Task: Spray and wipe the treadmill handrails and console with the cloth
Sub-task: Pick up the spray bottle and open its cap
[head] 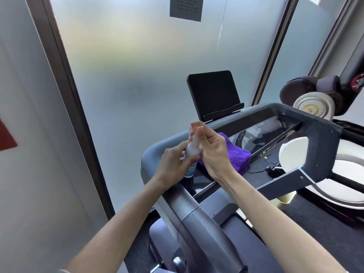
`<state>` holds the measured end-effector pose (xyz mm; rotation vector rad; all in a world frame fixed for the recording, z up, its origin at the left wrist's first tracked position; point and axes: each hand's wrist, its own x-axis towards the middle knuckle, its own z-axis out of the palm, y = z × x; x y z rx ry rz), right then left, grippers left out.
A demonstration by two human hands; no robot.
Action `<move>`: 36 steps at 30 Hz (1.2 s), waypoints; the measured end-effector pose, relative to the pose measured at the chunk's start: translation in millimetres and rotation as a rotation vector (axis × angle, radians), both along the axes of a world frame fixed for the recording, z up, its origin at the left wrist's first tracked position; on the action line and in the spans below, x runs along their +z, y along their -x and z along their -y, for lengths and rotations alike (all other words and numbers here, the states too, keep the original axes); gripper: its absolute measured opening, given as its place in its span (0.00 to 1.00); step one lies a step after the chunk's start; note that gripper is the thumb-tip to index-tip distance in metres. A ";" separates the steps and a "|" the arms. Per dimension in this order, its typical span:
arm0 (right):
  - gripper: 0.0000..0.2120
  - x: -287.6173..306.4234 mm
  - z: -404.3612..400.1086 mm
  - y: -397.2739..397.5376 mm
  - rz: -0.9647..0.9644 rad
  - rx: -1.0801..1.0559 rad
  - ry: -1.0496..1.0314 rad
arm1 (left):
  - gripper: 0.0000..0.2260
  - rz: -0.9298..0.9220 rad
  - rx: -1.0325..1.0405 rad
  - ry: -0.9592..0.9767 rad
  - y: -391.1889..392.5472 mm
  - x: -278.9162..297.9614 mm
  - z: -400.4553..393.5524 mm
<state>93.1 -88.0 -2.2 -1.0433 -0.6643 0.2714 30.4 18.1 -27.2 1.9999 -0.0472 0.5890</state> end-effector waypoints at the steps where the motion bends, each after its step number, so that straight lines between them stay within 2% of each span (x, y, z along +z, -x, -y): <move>1: 0.14 2.0 1.2 -1.3 0.014 0.007 0.019 | 0.13 -0.002 0.003 0.011 -0.2 -0.2 -0.9; 4: 0.19 12.1 7.5 -8.8 0.009 0.054 0.041 | 0.12 -0.019 -0.003 0.042 -1.2 2.6 -3.8; 6: 0.21 20.9 13.7 -15.4 -0.018 0.071 -0.015 | 0.11 -0.045 -0.028 0.080 -1.1 4.8 -5.6; 9: 0.17 29.5 24.7 -26.6 -0.027 0.058 -0.053 | 0.11 -0.074 -0.048 0.130 0.9 7.7 -7.6; 11: 0.18 31.0 31.8 -31.5 0.031 0.006 0.097 | 0.10 -0.072 -0.042 0.170 3.7 10.7 -8.1; 13: 0.20 27.8 39.9 -35.6 0.145 -0.076 0.332 | 0.09 -0.048 -0.020 0.214 8.3 13.8 -7.6; 17: 0.14 14.2 45.7 -38.3 0.544 -0.253 0.778 | 0.11 0.060 0.105 0.185 19.6 21.4 -11.1; 22: 0.07 0.7 27.6 -33.6 0.870 -0.142 1.012 | 0.13 0.093 0.164 0.145 32.7 28.8 -17.0; 31: 0.09 -16.4 14.1 -29.9 0.955 -0.093 1.055 | 0.14 0.088 0.174 0.137 38.8 29.9 -16.5; 36: 0.16 -15.3 18.3 -27.4 0.968 -0.072 1.056 | 0.17 0.094 0.157 0.155 41.2 31.5 -13.4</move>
